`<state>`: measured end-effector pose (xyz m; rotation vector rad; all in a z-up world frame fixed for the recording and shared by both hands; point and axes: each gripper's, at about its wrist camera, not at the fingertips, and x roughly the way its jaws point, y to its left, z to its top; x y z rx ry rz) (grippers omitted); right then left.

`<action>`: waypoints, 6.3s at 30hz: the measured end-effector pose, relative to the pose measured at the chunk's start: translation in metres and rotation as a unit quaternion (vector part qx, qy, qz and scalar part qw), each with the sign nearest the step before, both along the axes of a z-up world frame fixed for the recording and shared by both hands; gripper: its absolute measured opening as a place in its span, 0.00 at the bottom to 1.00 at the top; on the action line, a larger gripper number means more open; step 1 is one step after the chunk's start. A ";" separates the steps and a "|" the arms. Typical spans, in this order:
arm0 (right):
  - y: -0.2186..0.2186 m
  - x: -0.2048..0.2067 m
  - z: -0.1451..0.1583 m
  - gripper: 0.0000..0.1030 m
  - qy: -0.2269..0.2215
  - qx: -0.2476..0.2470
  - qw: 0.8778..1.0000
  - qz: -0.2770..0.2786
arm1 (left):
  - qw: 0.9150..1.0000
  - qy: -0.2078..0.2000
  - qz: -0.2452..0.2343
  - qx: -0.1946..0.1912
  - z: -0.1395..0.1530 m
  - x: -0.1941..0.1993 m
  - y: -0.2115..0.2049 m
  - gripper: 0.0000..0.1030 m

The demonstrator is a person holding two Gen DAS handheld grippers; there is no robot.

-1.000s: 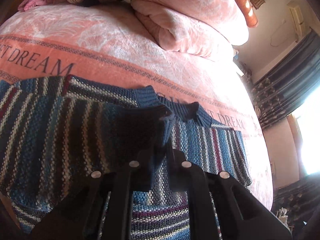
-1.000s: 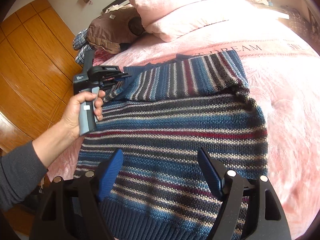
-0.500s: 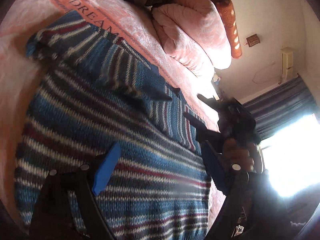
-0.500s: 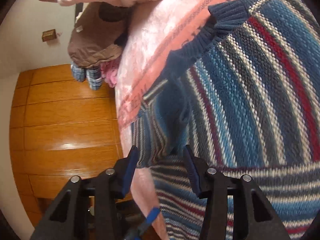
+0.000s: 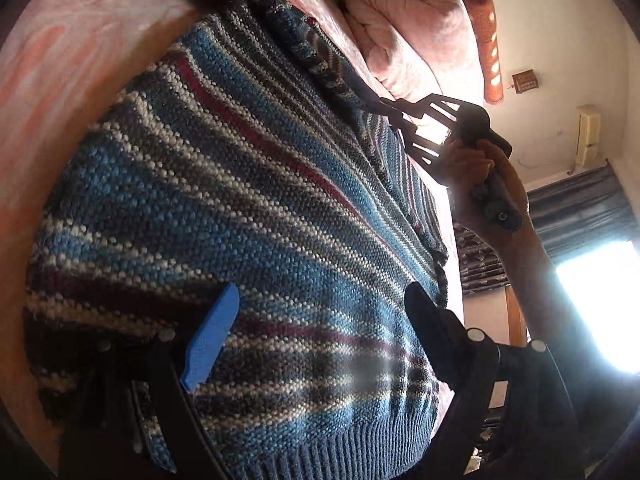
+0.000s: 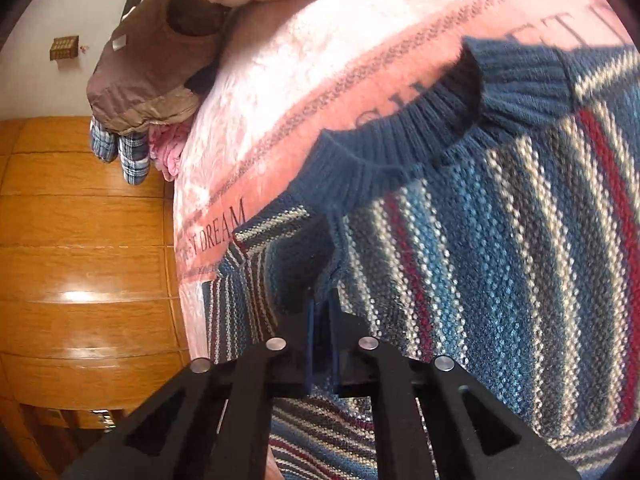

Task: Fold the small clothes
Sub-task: 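Grasp the opposite side edge near the collar with the right tool, then fold the held side edge toward the sweater center with the right tool, release, then grasp the ribbed hem with both tools, then lift the hem with both tools and fold it up toward the collar, then lay the held ribbed hem flat over the sweater body with both tools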

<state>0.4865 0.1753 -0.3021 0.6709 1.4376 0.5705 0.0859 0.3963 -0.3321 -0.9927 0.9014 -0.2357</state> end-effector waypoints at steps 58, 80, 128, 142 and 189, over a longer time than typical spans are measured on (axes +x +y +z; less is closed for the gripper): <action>-0.185 0.044 -0.036 0.00 -0.025 -0.011 1.000 0.001 | 0.995 0.077 -0.056 0.021 -0.005 0.344 0.117 0.78; -0.260 -0.049 -0.026 0.00 -0.035 -0.016 0.999 0.009 | 0.980 0.036 -0.197 0.020 0.004 0.248 0.063 0.74; -0.302 -0.381 -0.028 0.38 0.129 0.030 0.991 -0.031 | 0.953 0.253 -0.095 -0.136 -0.048 -0.099 0.043 0.10; -0.316 -0.377 0.042 0.07 0.035 0.105 0.993 -0.051 | 0.976 0.132 -0.060 -0.161 0.026 -0.108 0.059 0.06; -0.259 -0.104 0.066 0.44 -0.060 -0.044 0.993 0.096 | 0.983 0.110 -0.121 0.087 0.050 0.173 0.074 0.52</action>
